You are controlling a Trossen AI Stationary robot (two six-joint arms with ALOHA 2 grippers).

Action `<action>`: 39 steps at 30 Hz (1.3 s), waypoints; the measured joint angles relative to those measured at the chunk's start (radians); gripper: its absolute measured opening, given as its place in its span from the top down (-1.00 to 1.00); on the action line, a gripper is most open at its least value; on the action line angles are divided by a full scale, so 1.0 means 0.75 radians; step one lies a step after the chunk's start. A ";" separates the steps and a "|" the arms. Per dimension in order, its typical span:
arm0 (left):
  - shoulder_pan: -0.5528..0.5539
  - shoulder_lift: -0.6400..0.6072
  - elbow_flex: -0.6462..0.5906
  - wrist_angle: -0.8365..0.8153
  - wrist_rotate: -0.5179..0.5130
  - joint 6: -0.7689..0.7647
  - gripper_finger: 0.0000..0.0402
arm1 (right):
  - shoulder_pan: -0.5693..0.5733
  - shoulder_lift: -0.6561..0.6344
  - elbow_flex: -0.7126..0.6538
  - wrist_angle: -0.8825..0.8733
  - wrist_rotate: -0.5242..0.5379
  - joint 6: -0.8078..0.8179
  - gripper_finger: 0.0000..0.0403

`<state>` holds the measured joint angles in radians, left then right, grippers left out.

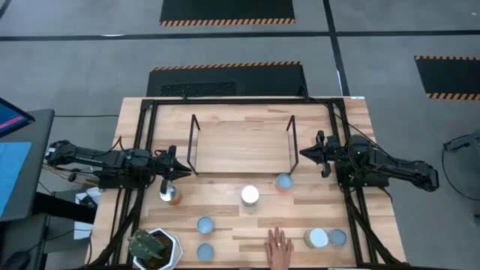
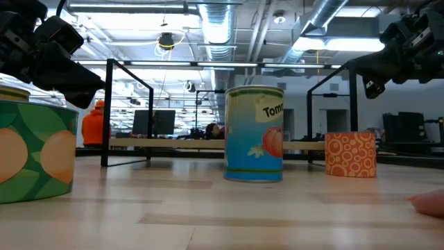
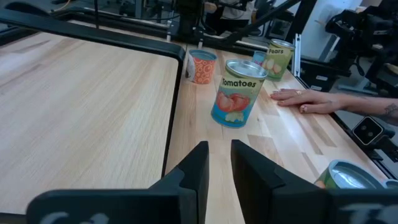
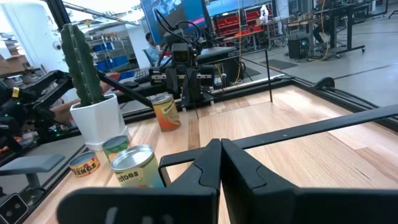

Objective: Pick and place cans onto a shelf

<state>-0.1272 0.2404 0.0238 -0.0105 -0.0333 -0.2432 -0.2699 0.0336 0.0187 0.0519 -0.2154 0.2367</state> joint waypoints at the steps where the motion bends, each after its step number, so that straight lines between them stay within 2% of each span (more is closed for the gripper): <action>1: 0.000 0.000 0.000 0.000 0.000 0.000 0.72 | 0.000 0.000 0.000 0.000 0.000 0.000 0.84; 32: 0.000 0.000 0.000 0.001 -0.010 0.006 0.72 | 0.000 0.000 0.000 0.000 0.000 0.000 0.84; 39: -0.001 0.000 -0.001 0.035 -0.163 -0.007 0.72 | 0.000 0.000 0.000 0.000 0.000 0.000 0.84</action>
<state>-0.1282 0.2401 0.0235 0.0158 -0.1556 -0.2482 -0.2699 0.0336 0.0189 0.0521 -0.2155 0.2367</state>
